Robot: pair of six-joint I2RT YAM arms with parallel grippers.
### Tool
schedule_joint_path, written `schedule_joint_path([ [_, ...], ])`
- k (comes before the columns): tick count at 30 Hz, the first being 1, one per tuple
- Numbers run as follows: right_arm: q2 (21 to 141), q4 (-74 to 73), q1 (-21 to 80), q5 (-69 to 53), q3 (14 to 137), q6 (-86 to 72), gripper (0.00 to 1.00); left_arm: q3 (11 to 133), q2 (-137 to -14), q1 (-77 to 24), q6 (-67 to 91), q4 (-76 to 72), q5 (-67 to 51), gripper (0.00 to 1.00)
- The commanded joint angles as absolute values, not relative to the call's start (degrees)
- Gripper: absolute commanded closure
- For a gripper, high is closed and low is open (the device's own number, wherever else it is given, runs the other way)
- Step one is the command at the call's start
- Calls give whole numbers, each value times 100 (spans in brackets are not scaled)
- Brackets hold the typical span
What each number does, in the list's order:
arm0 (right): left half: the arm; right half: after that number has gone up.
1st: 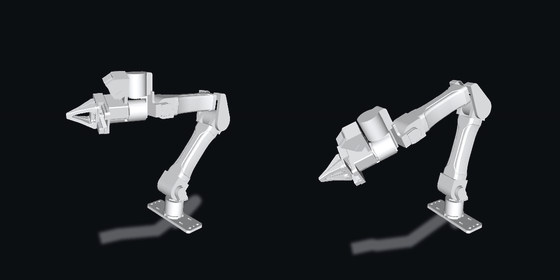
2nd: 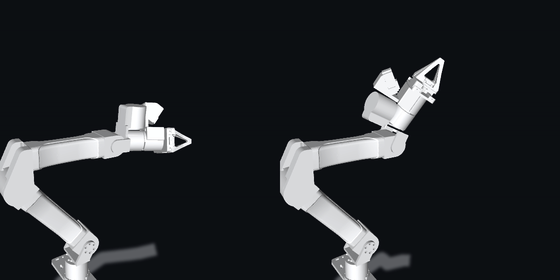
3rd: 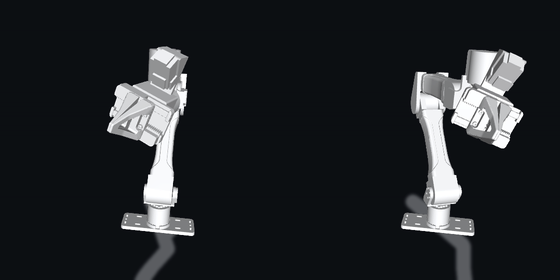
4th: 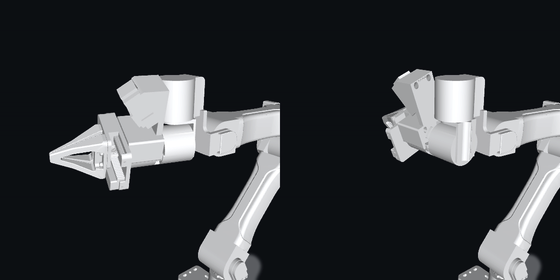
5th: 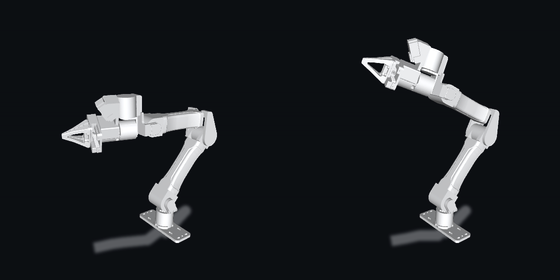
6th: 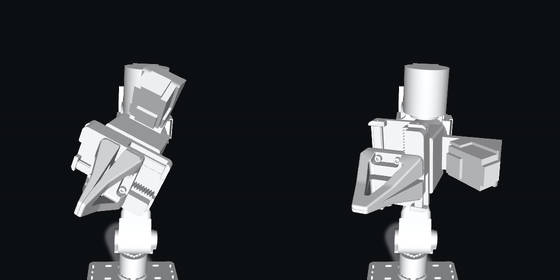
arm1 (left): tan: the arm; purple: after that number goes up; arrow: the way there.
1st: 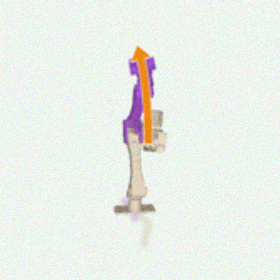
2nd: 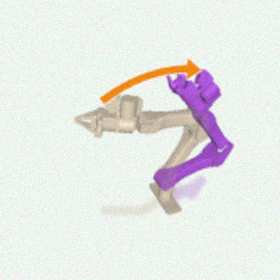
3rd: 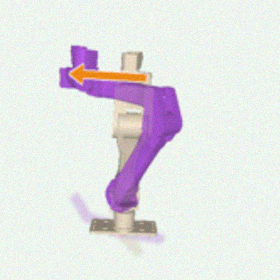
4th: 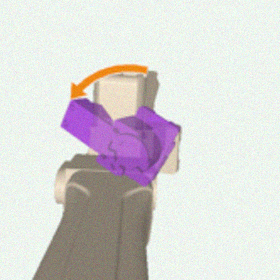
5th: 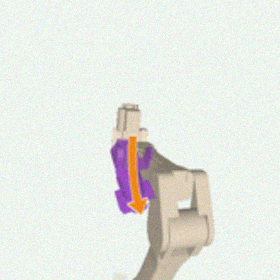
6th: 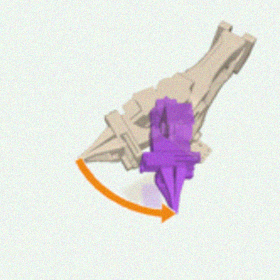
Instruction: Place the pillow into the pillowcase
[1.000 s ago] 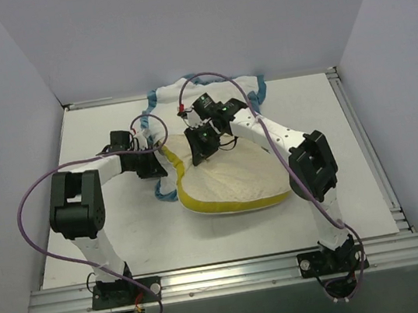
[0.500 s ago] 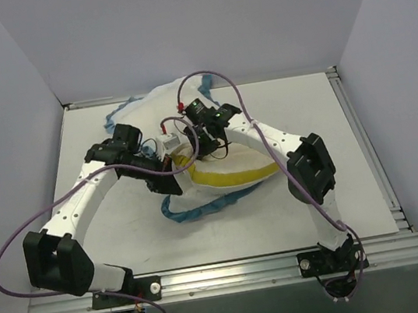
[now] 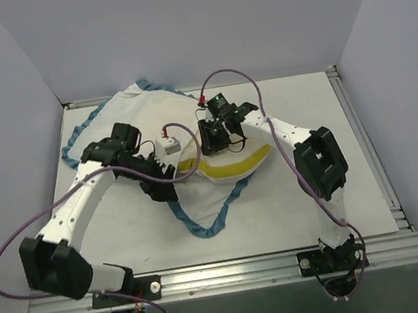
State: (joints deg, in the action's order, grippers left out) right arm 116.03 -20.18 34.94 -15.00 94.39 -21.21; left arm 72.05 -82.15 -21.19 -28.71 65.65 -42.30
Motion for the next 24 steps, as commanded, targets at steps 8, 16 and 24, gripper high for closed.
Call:
schedule_joint_path([
  [8,9706,-2952,2190,-3480,8236,-2145,19,6909,-7426,-2706,-1126,4273,-1277,18],
  [16,9184,-3832,906,-3216,6779,-2118,7,7321,-8893,-3366,-896,3675,605,28],
  [24,10177,-3130,1045,-4911,6495,-2689,9,7997,-10097,-3428,-1590,3779,1388,50],
])
